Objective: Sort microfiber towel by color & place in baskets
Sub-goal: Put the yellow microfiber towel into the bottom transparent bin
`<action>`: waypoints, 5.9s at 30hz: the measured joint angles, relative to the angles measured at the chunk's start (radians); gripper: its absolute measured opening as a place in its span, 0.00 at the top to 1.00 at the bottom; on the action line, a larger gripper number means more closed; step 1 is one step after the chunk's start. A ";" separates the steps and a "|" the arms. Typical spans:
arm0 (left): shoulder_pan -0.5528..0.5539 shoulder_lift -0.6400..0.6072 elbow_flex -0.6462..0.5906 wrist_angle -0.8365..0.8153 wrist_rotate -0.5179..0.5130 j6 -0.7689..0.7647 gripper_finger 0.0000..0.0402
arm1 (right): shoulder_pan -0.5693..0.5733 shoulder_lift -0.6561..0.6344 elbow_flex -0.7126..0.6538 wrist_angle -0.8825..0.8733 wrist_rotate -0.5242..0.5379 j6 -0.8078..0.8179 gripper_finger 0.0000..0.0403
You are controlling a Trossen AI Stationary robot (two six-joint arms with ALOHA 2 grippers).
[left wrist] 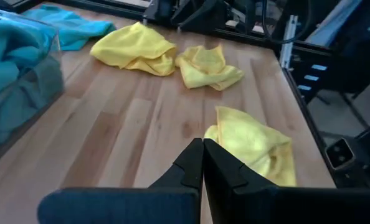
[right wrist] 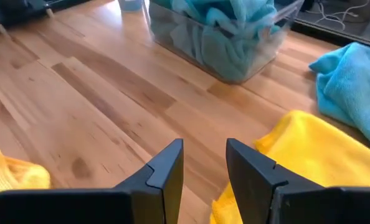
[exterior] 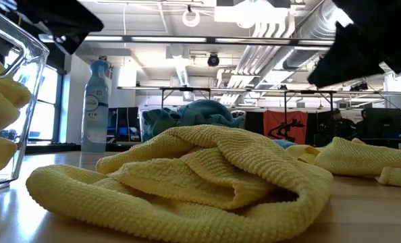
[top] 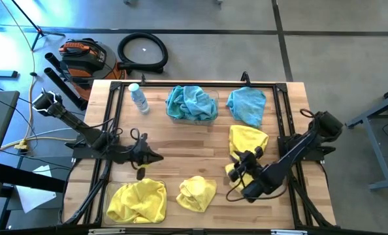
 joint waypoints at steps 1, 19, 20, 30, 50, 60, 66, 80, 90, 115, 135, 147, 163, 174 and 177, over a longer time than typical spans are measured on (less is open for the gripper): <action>0.014 0.017 0.022 -0.013 0.009 0.003 1.00 | 0.004 -0.011 -0.031 0.022 0.002 0.000 0.71; 0.150 0.604 0.598 -0.223 0.280 0.219 1.00 | 0.015 -0.191 -0.380 0.696 -0.042 -0.358 0.71; 0.150 0.633 0.614 -0.208 0.292 0.231 1.00 | 0.015 -0.191 -0.381 0.704 -0.045 -0.374 0.71; 0.149 0.870 0.741 -0.221 0.318 0.211 0.80 | 0.014 -0.189 -0.381 0.724 -0.084 -0.390 0.71; 0.109 1.270 1.077 -0.446 0.358 0.301 0.69 | 0.014 -0.189 -0.381 0.734 -0.106 -0.405 0.71; 0.107 1.264 1.252 -0.737 0.299 0.342 0.98 | 0.014 -0.189 -0.381 0.741 -0.128 -0.428 0.71; 0.084 1.125 1.331 -0.992 0.226 0.279 0.99 | 0.014 -0.189 -0.381 0.741 -0.162 -0.428 0.71; -0.180 0.687 1.337 -1.337 0.167 -0.160 1.00 | 0.014 -0.189 -0.381 0.751 -0.162 -0.420 0.71; -0.468 0.578 1.325 -1.554 0.226 -0.513 1.00 | 0.014 -0.189 -0.381 0.754 -0.161 -0.419 0.71; -0.539 0.630 0.500 -0.828 0.375 -0.822 1.00 | 0.014 -0.189 -0.381 0.755 -0.160 -0.399 0.71; -0.531 0.559 0.451 -0.799 0.396 -0.949 0.75 | -0.012 -0.189 -0.381 0.758 -0.190 -0.401 0.71; -0.531 0.367 0.452 -0.800 0.403 -0.914 0.68 | -0.012 -0.189 -0.380 0.758 -0.190 -0.412 0.71; -0.313 0.287 0.452 -0.832 -0.149 -0.504 0.68 | -0.013 -0.189 -0.380 0.757 -0.176 -0.476 0.71; 0.020 0.365 0.331 -0.196 0.081 0.146 0.68 | -0.059 -0.189 -0.380 0.797 -0.175 -0.472 0.71; 0.062 0.397 0.312 -0.106 0.106 0.205 0.68 | -0.091 -0.189 -0.380 0.829 -0.186 -0.496 0.71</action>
